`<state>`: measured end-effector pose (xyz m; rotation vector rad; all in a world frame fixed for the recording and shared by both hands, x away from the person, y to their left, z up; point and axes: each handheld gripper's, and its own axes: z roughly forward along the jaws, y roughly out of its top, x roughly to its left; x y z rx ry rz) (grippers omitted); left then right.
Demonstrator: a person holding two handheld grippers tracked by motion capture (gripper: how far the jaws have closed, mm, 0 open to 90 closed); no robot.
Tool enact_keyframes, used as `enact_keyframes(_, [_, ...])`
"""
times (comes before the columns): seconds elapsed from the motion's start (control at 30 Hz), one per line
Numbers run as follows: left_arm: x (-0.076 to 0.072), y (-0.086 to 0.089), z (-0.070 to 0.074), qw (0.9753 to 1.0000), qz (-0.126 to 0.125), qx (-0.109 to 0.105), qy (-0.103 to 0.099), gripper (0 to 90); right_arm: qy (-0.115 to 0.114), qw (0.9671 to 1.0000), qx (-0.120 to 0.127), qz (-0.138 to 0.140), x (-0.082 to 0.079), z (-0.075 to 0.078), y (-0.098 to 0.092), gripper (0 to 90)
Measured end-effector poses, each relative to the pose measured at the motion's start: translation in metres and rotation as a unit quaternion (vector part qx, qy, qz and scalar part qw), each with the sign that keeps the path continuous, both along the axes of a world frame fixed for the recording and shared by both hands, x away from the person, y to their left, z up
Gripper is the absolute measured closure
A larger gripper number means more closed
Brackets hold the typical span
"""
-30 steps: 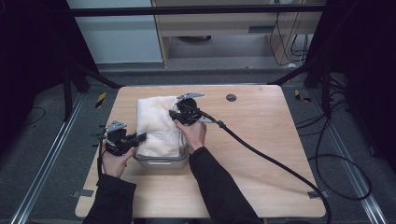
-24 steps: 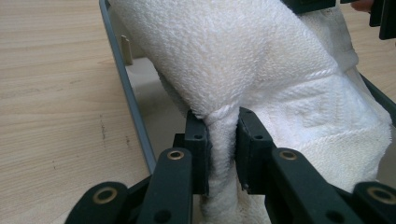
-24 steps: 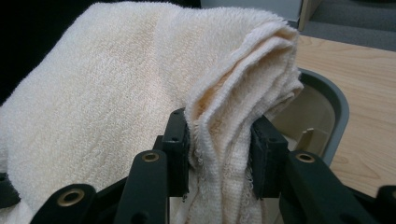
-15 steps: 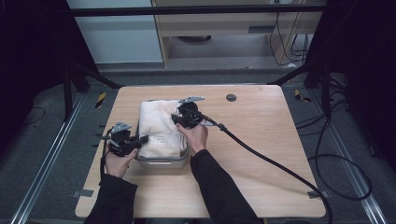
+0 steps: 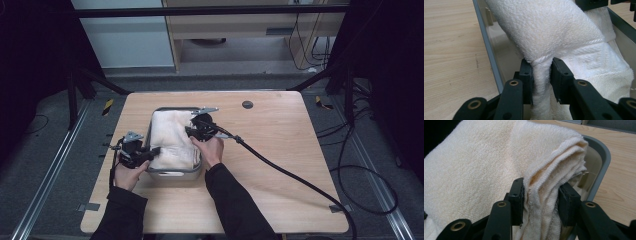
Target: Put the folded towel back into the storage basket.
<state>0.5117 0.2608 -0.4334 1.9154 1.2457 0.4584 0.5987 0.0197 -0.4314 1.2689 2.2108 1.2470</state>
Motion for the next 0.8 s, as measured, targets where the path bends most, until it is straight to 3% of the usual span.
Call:
enact_keyframes(0.33, [0.0,0.002,0.003,0.9999,0.012,0.003,-0.008,59.6,-0.005,0.9999,-0.009,0.004,-0.003,-0.002,-0.003,59.7])
enact_keyframes(0.47, [-0.003,0.004,0.008,0.9995,0.011,-0.019,-0.023,56.3,-0.01,0.9999,-0.009,0.005,-0.005,0.0,-0.007,58.8])
enact_keyframes(0.8, [-0.012,0.006,0.024,0.9977,0.003,-0.043,-0.052,54.8,-0.037,0.9991,0.018,0.003,-0.014,0.021,-0.028,55.0])
